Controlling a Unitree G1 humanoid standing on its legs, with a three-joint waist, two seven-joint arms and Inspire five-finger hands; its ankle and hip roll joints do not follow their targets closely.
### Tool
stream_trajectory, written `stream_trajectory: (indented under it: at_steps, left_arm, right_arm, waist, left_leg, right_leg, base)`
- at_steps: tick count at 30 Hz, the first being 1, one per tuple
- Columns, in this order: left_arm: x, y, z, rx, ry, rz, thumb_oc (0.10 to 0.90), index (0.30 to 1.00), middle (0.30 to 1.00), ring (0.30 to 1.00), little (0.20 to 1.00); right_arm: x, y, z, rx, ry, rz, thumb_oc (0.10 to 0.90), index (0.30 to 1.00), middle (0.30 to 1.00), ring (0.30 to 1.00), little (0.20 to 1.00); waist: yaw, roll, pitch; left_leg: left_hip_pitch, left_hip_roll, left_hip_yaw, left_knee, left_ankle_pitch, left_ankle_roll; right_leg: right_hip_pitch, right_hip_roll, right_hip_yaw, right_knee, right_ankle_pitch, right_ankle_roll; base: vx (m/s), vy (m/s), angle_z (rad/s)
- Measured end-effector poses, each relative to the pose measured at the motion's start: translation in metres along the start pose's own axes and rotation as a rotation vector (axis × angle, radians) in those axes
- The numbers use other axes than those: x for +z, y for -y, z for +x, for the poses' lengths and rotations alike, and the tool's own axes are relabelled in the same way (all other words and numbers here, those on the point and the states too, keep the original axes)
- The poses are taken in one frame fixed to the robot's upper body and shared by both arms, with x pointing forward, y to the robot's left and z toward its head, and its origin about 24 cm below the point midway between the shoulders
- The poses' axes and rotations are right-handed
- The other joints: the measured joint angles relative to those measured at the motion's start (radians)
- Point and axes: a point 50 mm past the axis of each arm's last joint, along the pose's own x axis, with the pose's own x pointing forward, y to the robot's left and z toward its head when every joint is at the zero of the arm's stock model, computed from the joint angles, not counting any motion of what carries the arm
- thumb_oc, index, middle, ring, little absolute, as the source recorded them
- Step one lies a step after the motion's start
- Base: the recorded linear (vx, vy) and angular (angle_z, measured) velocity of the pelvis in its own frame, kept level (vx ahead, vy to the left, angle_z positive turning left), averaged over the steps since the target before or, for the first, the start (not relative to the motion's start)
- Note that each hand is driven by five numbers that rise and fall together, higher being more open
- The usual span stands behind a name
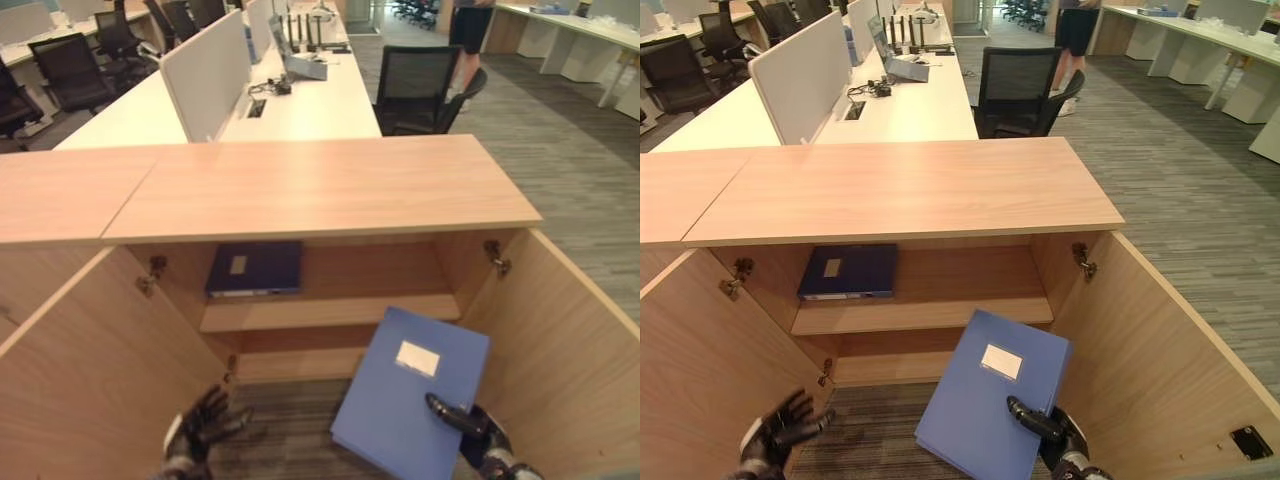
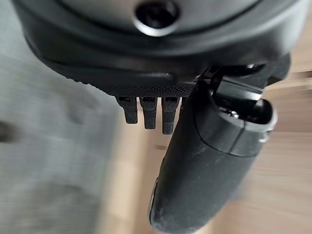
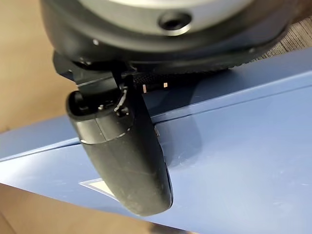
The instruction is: Put the empty folder in the office cabinet
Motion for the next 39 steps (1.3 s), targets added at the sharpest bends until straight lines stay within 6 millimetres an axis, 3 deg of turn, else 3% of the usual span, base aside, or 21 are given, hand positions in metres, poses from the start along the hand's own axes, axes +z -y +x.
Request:
stream_trajectory:
  at_steps: [3, 7, 14, 17, 19, 23, 24, 25, 26, 27, 28, 29, 30, 31, 33, 35, 37, 38, 39]
  left_arm:
    - [-0.024, 0.018, -0.001, -0.054, -0.098, 0.085, 0.800, 0.900, 0.900, 0.900, 0.900]
    - [-0.047, 0.027, -0.002, -0.073, -0.203, 0.215, 0.800, 0.900, 0.900, 0.900, 0.900]
    - [-0.047, 0.022, 0.003, -0.034, -0.244, 0.282, 0.800, 0.900, 0.900, 0.900, 0.900]
    - [-0.050, 0.015, 0.000, 0.002, -0.263, 0.257, 0.800, 0.900, 0.900, 0.900, 0.900]
    - [-0.048, 0.013, 0.002, 0.031, -0.260, 0.239, 0.800, 0.900, 0.900, 0.900, 0.900]
    - [-0.042, 0.019, 0.006, 0.023, -0.237, 0.221, 0.800, 0.900, 0.900, 0.900, 0.900]
    - [-0.036, 0.030, 0.011, 0.003, -0.219, 0.212, 0.800, 0.900, 0.900, 0.900, 0.900]
    - [-0.037, 0.036, 0.011, -0.011, -0.224, 0.208, 0.800, 0.900, 0.900, 0.900, 0.900]
    - [-0.041, 0.038, 0.010, -0.011, -0.236, 0.199, 0.800, 0.900, 0.900, 0.900, 0.900]
    - [-0.040, 0.039, 0.010, -0.016, -0.229, 0.209, 0.800, 0.900, 0.900, 0.900, 0.900]
    - [-0.032, 0.024, 0.010, 0.007, -0.188, 0.254, 0.800, 0.900, 0.900, 0.900, 0.900]
    - [-0.025, 0.014, 0.011, 0.029, -0.170, 0.271, 0.800, 0.900, 0.900, 0.900, 0.900]
    - [-0.021, 0.019, 0.015, 0.026, -0.169, 0.279, 0.800, 0.900, 0.900, 0.900, 0.900]
    - [-0.030, 0.017, 0.013, 0.024, -0.228, 0.292, 0.800, 0.900, 0.900, 0.900, 0.900]
    - [-0.035, 0.016, 0.011, 0.035, -0.256, 0.288, 0.800, 0.900, 0.900, 0.900, 0.900]
    - [-0.044, 0.014, 0.008, 0.045, -0.304, 0.272, 0.800, 0.900, 0.900, 0.900, 0.900]
    - [-0.053, 0.009, 0.003, 0.060, -0.340, 0.262, 0.800, 0.900, 0.900, 0.900, 0.900]
    - [-0.055, 0.009, 0.002, 0.062, -0.347, 0.262, 0.800, 0.900, 0.900, 0.900, 0.900]
    - [-0.057, 0.009, 0.001, 0.060, -0.357, 0.261, 0.800, 0.900, 0.900, 0.900, 0.900]
  right_arm:
    - [-0.008, -0.010, 0.003, 0.026, -0.022, 0.031, 0.400, 0.300, 0.300, 0.300, 0.300]
    - [-0.025, -0.021, 0.005, 0.017, -0.055, 0.147, 0.400, 0.300, 0.300, 0.300, 0.300]
    - [-0.030, -0.006, 0.003, -0.097, -0.063, 0.257, 0.400, 0.300, 0.300, 0.300, 0.300]
    - [-0.026, -0.001, 0.002, -0.126, -0.049, 0.271, 0.400, 0.300, 0.300, 0.300, 0.300]
    - [-0.020, 0.002, 0.003, -0.147, -0.019, 0.313, 0.400, 0.300, 0.300, 0.300, 0.300]
    - [-0.003, 0.002, 0.010, -0.171, 0.048, 0.354, 0.400, 0.300, 0.300, 0.300, 0.300]
    - [0.011, -0.002, 0.016, -0.166, 0.102, 0.369, 0.400, 0.300, 0.300, 0.300, 0.300]
    - [0.020, -0.002, 0.018, -0.156, 0.131, 0.360, 0.400, 0.300, 0.300, 0.300, 0.300]
    - [0.028, -0.003, 0.020, -0.154, 0.152, 0.359, 0.400, 0.300, 0.300, 0.300, 0.300]
    - [0.034, -0.009, 0.027, -0.151, 0.164, 0.373, 0.400, 0.300, 0.300, 0.300, 0.300]
    - [0.030, -0.024, 0.036, -0.147, 0.149, 0.410, 0.400, 0.300, 0.300, 0.300, 0.300]
    - [0.028, -0.030, 0.040, -0.145, 0.144, 0.431, 0.400, 0.300, 0.300, 0.300, 0.300]
    - [0.035, -0.034, 0.047, -0.149, 0.149, 0.438, 0.400, 0.300, 0.300, 0.300, 0.300]
    - [0.044, -0.047, 0.055, -0.142, 0.165, 0.456, 0.400, 0.300, 0.300, 0.300, 0.300]
    - [0.060, -0.060, 0.062, -0.106, 0.210, 0.478, 0.400, 0.300, 0.300, 0.300, 0.300]
    - [0.072, -0.072, 0.067, -0.067, 0.234, 0.479, 0.400, 0.300, 0.300, 0.300, 0.300]
    - [0.068, -0.073, 0.066, -0.066, 0.223, 0.479, 0.400, 0.300, 0.300, 0.300, 0.300]
    - [0.066, -0.073, 0.065, -0.057, 0.219, 0.475, 0.400, 0.300, 0.300, 0.300, 0.300]
    - [0.063, -0.075, 0.064, -0.044, 0.213, 0.469, 0.400, 0.300, 0.300, 0.300, 0.300]
  waist:
    - [-0.005, 0.002, -0.006]
    - [-0.013, 0.019, -0.028]
    - [-0.018, 0.049, -0.043]
    - [-0.034, 0.063, -0.043]
    - [-0.036, 0.079, -0.033]
    - [-0.022, 0.080, 0.001]
    - [-0.017, 0.101, 0.011]
    - [-0.009, 0.124, 0.014]
    - [0.006, 0.141, 0.016]
    - [0.038, 0.165, 0.012]
    - [0.069, 0.089, 0.022]
    - [0.072, 0.024, 0.032]
    - [0.077, 0.028, 0.056]
    - [0.118, 0.023, 0.060]
    - [0.153, -0.002, 0.085]
    - [0.176, 0.018, 0.116]
    - [0.202, 0.025, 0.131]
    - [0.213, 0.021, 0.133]
    - [0.210, 0.035, 0.124]
  left_leg:
    - [-0.002, 0.002, 0.003, 0.000, 0.001, -0.001]
    - [-0.014, 0.017, 0.011, 0.000, 0.002, -0.003]
    - [-0.017, 0.046, 0.008, 0.000, 0.005, -0.009]
    - [-0.017, 0.068, 0.005, 0.000, 0.006, -0.008]
    - [-0.060, 0.086, -0.007, 0.073, 0.016, -0.023]
    - [-0.120, 0.084, 0.024, 0.186, 0.036, -0.021]
    - [-0.143, 0.078, 0.069, 0.216, -0.006, -0.001]
    - [-0.141, 0.065, 0.064, 0.191, -0.074, 0.010]
    - [-0.150, 0.083, 0.064, 0.181, -0.077, 0.006]
    - [-0.163, 0.096, 0.066, 0.187, -0.080, -0.003]
    - [-0.156, 0.034, 0.015, 0.161, -0.098, -0.020]
    - [-0.163, -0.009, -0.019, 0.191, -0.111, -0.050]
    - [-0.188, -0.014, -0.087, 0.245, -0.105, -0.056]
    - [-0.222, -0.050, -0.086, 0.203, -0.097, -0.054]
    - [-0.238, -0.120, -0.147, 0.078, -0.083, -0.042]
    - [-0.242, -0.127, -0.192, 0.005, -0.040, -0.028]
    - [-0.228, -0.109, -0.176, 0.045, -0.010, -0.035]
    - [-0.235, -0.104, -0.143, 0.120, -0.018, -0.034]
    - [-0.249, -0.102, -0.117, 0.203, -0.038, -0.018]
  right_leg:
    - [-0.007, 0.001, 0.002, 0.000, -0.004, 0.004]
    - [-0.014, 0.015, 0.005, 0.000, -0.004, 0.003]
    - [-0.014, 0.045, 0.002, 0.000, -0.015, -0.010]
    - [-0.012, 0.068, 0.000, 0.000, -0.020, -0.018]
    - [-0.014, 0.088, -0.015, 0.001, -0.035, -0.027]
    - [-0.006, 0.081, -0.026, -0.001, -0.040, -0.045]
    - [-0.012, 0.077, -0.024, -0.001, -0.040, -0.045]
    - [-0.019, 0.083, -0.028, 0.004, -0.039, -0.043]
    - [-0.050, 0.100, -0.023, 0.054, -0.060, -0.039]
    - [-0.159, 0.118, -0.025, 0.292, -0.128, -0.085]
    - [-0.248, 0.106, -0.029, 0.626, -0.280, -0.084]
    - [-0.228, 0.081, -0.015, 0.591, -0.386, -0.181]
    - [-0.214, 0.098, -0.015, 0.573, -0.381, -0.200]
    - [-0.208, 0.104, 0.009, 0.498, -0.347, -0.218]
    - [-0.199, 0.105, 0.075, 0.390, -0.276, -0.220]
    - [-0.123, 0.142, 0.133, 0.225, -0.214, -0.230]
    - [-0.040, 0.153, 0.142, 0.103, -0.186, -0.246]
    - [-0.036, 0.145, 0.143, 0.093, -0.183, -0.252]
    - [-0.032, 0.138, 0.145, 0.078, -0.184, -0.247]
  base:
    - [-0.02, -0.062, -0.02]
    - [-0.03, -0.078, -0.06]
    - [0.01, -0.104, 0.00]
    - [-0.03, -0.146, 0.02]
    - [0.00, -0.132, 0.21]
    - [0.07, -0.050, 0.16]
    - [0.19, -0.050, 0.04]
    - [0.16, -0.028, -0.13]
    - [0.16, -0.023, -0.41]
    - [0.19, -0.029, -0.52]
    - [0.19, -0.032, -0.15]
    - [0.21, -0.041, 0.16]
    - [0.24, -0.026, 0.08]
    - [0.31, -0.020, -0.17]
    - [0.20, 0.011, -0.45]
    - [0.19, 0.067, -0.39]
    - [0.27, 0.162, -0.35]
    - [0.25, 0.175, -0.55]
    - [0.15, 0.125, -0.44]
